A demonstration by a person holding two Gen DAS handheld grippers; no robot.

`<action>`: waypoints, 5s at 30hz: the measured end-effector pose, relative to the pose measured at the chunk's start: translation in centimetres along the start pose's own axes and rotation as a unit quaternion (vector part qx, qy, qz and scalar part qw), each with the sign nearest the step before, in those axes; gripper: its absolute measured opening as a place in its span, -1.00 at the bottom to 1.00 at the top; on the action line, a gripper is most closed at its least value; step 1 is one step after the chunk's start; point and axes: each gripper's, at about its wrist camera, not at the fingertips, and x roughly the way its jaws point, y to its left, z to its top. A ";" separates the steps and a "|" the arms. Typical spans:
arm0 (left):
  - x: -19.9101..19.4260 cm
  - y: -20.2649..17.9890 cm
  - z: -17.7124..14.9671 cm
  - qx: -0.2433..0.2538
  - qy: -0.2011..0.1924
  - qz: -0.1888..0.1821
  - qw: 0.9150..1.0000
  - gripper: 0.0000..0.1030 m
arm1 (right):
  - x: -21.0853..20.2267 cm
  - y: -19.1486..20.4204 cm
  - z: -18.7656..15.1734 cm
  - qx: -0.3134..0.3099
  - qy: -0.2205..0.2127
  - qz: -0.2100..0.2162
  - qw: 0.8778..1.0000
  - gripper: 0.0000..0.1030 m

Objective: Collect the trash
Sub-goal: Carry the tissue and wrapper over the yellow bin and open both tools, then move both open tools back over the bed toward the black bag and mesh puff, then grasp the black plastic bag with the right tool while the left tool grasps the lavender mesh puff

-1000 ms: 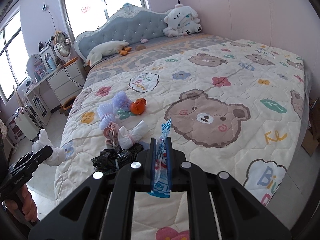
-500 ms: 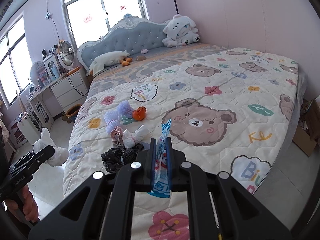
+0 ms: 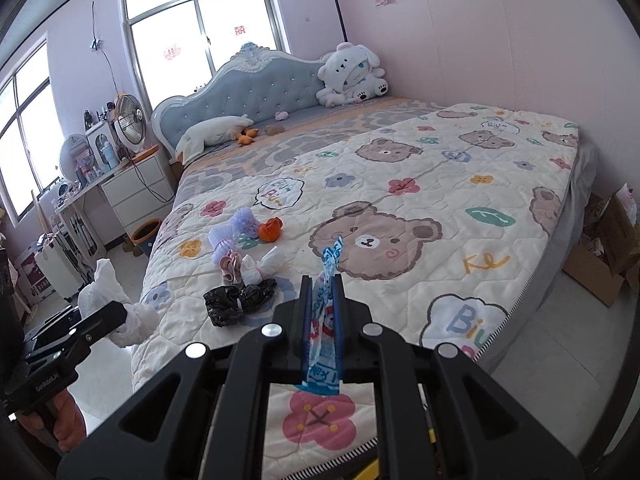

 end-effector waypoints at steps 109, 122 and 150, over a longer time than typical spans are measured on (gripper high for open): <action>3.2 -1.9 -2.9 0.014 0.035 -0.018 0.999 0.82 | -4.2 -8.9 -6.8 0.103 -0.032 0.009 0.994 0.50; 5.4 7.0 1.0 -0.030 0.010 0.081 0.996 0.84 | 3.1 -3.3 -4.1 0.067 0.002 0.061 0.996 0.50; 17.8 18.8 4.8 -0.093 0.075 0.144 0.982 0.84 | 19.5 9.7 -4.0 -0.026 0.114 0.103 0.988 0.50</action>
